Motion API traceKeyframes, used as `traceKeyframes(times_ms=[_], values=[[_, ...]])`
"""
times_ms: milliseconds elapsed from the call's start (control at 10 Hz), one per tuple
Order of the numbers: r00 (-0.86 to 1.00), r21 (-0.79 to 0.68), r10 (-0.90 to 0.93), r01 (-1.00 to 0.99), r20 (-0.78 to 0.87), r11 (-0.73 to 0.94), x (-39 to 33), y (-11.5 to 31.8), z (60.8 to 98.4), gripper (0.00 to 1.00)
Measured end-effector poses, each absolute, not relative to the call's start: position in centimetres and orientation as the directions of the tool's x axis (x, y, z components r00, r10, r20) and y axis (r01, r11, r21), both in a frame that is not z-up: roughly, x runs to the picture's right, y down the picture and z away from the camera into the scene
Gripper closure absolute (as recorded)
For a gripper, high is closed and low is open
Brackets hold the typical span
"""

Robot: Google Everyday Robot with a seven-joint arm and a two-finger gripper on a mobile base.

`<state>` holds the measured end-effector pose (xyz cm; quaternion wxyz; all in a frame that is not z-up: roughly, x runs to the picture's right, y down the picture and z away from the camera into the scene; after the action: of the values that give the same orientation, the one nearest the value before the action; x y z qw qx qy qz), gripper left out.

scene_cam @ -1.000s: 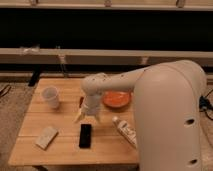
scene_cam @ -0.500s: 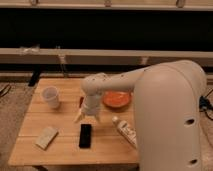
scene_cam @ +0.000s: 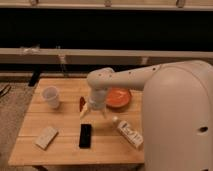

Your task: Stand the bottle upright

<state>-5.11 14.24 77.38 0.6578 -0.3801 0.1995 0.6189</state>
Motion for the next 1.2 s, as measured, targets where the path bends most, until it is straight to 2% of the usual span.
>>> traceKeyframes(times_ms=[200,700,1200], values=[[0.179,-0.267,0.684,-0.964,-0.707,-0.023,-0.8,13.5,76.9,0.2],[0.166,-0.215,0.705,-0.976,-0.689,0.019,7.9,15.8,77.1,0.2],[0.169,-0.159,0.657,-0.984,-0.735,0.076,9.2,16.8,79.4,0.2]])
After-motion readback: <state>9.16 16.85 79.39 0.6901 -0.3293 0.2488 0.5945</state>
